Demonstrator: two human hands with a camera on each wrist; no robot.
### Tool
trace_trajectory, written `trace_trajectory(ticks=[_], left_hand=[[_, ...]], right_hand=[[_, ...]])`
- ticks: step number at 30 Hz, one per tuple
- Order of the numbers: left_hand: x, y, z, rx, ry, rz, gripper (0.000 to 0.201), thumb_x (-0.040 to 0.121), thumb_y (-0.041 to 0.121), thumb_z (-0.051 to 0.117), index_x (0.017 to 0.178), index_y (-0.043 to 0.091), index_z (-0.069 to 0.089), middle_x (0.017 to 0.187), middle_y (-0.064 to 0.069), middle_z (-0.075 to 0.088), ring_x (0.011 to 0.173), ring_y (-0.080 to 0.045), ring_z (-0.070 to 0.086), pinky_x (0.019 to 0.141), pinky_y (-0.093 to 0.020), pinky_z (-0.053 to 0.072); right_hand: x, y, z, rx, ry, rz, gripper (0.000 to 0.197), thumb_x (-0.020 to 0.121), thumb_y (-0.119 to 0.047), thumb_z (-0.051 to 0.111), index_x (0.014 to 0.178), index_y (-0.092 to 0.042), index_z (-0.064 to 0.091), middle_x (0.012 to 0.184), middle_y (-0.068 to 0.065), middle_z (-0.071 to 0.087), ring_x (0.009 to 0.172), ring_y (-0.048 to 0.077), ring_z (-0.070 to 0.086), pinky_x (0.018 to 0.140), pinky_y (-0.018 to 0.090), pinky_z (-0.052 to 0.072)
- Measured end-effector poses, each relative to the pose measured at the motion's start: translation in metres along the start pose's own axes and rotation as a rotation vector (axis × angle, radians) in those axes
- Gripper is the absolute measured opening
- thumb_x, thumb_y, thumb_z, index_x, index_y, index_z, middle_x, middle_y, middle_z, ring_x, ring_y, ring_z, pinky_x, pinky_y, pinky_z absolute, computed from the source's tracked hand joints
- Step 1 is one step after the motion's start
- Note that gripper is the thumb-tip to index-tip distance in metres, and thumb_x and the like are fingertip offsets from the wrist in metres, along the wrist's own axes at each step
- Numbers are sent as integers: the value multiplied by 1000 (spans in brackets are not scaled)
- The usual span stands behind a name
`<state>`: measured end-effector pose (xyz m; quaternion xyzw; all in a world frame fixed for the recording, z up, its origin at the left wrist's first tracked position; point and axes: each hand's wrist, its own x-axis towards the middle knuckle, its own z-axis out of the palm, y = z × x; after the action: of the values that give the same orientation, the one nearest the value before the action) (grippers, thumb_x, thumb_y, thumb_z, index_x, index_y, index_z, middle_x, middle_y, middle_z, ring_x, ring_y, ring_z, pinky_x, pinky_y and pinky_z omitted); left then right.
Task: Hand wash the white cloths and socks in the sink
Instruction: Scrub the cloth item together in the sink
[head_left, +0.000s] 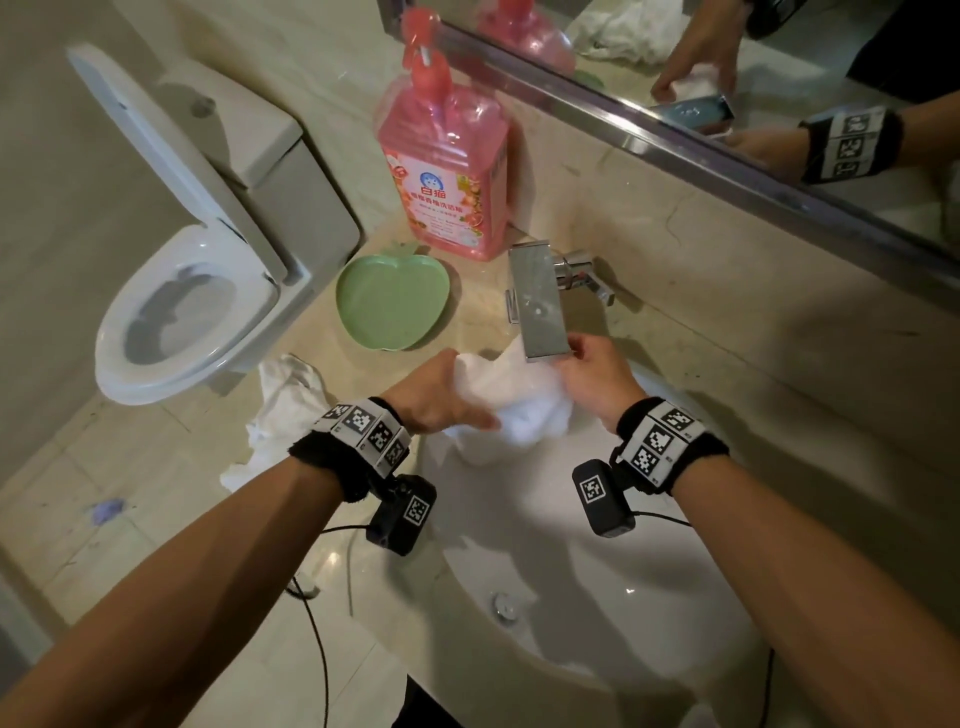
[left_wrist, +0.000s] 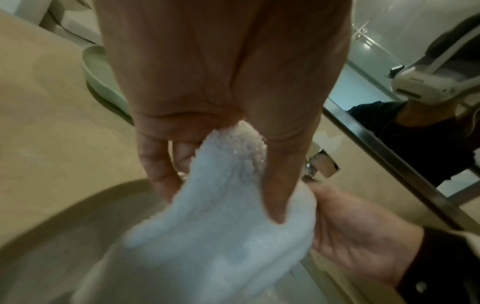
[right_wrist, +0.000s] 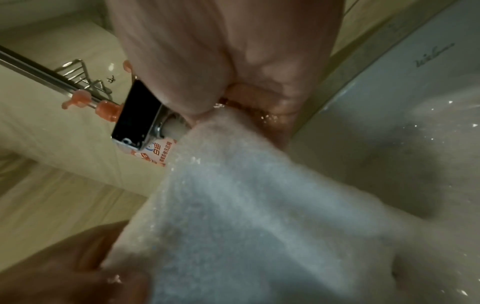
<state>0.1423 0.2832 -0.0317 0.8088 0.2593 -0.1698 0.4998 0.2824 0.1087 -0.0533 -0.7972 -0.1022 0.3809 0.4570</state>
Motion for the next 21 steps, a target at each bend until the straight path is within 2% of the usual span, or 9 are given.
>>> trace_trajectory(ticks=[2, 3, 6, 8, 10, 13, 16, 18, 21], left_hand=[[10, -2, 12, 120, -12, -33, 64, 75, 24, 82, 131, 14, 50, 116, -3, 65, 102, -20, 63, 89, -34, 53], [15, -2, 18, 130, -16, -17, 58, 81, 21, 76, 133, 16, 51, 119, -5, 64, 102, -21, 63, 86, -32, 53], [29, 3, 32, -24, -8, 32, 34, 86, 18, 64, 119, 27, 56, 109, -2, 68, 88, -13, 64, 71, -18, 49], [37, 9, 40, -153, 32, 38, 34, 82, 25, 61, 115, 24, 54, 109, -3, 69, 88, -13, 65, 74, -25, 52], [48, 17, 47, -295, 64, 59, 40, 82, 20, 63, 121, 22, 55, 112, -2, 69, 93, -14, 67, 76, -29, 56], [63, 27, 60, -439, 116, 70, 37, 84, 5, 72, 117, 19, 62, 107, 3, 71, 89, -8, 68, 69, -18, 54], [72, 34, 64, -440, 147, 27, 36, 86, 3, 72, 120, -3, 63, 115, -19, 69, 98, -26, 68, 82, -33, 58], [73, 34, 59, -239, 141, 2, 35, 91, 7, 67, 123, -4, 62, 122, -22, 66, 109, -33, 65, 95, -41, 53], [69, 30, 52, -31, 83, -43, 36, 93, 20, 64, 126, 6, 61, 119, -17, 66, 101, -38, 67, 84, -47, 57]], right_hand=[[1, 2, -5, -13, 32, 19, 34, 94, -48, 59, 98, -17, 72, 104, 17, 73, 89, 28, 68, 82, 50, 57], [-1, 1, -8, 7, 33, 22, 42, 93, -52, 59, 101, -13, 71, 107, 22, 71, 91, 33, 69, 85, 55, 55], [-3, 5, -21, 94, -74, 33, 38, 81, -46, 74, 109, -20, 70, 110, 13, 73, 104, 35, 69, 91, 56, 55], [-3, 12, -33, 27, -192, 62, 63, 68, -31, 85, 127, -21, 62, 118, 4, 72, 108, 26, 69, 93, 49, 56], [-3, 22, -41, -150, -223, 86, 81, 72, -18, 83, 144, -13, 47, 136, 5, 61, 120, 25, 61, 99, 45, 52], [-4, 34, -44, -271, -173, 65, 59, 85, -18, 70, 141, -18, 50, 133, 2, 62, 117, 24, 61, 93, 36, 52], [-3, 40, -49, -178, -90, 62, 40, 88, -28, 62, 127, -31, 56, 119, -1, 67, 109, 24, 64, 97, 44, 51], [-1, 41, -53, -84, -34, 41, 39, 90, -29, 64, 127, -32, 55, 118, 0, 67, 107, 24, 65, 97, 50, 52], [-2, 36, -49, 2, 40, -25, 32, 89, -28, 71, 118, -31, 60, 111, -2, 71, 102, 23, 68, 92, 45, 55]])
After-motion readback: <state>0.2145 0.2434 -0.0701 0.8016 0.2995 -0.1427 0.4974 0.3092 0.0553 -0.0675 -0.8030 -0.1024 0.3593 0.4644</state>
